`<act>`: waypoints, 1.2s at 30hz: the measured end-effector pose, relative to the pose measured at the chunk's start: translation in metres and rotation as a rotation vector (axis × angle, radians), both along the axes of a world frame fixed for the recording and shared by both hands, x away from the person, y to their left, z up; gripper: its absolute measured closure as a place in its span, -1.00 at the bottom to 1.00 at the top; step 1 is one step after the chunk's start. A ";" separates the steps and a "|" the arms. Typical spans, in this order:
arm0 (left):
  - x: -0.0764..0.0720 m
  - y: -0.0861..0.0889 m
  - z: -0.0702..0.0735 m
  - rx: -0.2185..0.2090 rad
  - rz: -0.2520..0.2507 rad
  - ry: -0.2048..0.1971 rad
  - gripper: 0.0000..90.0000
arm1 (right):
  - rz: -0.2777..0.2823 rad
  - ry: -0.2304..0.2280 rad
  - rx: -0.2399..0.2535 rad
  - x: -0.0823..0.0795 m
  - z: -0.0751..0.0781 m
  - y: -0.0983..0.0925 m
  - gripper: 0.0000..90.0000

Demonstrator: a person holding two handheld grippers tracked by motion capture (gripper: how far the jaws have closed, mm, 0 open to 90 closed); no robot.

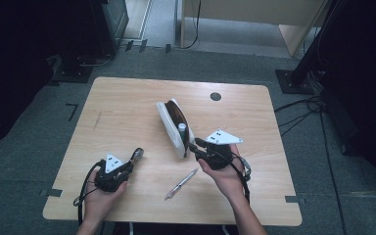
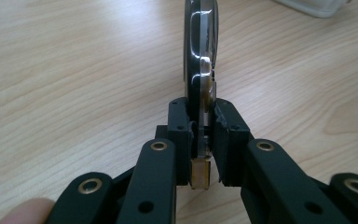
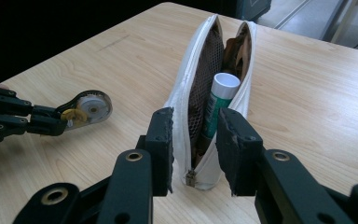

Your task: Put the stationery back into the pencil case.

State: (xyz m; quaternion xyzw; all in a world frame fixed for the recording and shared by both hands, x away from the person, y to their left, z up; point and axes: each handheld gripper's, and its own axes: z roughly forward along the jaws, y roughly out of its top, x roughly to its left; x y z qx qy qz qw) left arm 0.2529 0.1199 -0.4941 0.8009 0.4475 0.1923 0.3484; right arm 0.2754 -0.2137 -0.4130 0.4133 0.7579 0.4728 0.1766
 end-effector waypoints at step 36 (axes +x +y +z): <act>-0.015 -0.024 0.062 -0.132 -0.320 -0.046 0.77 | 0.326 0.007 0.053 0.003 -0.004 0.035 0.29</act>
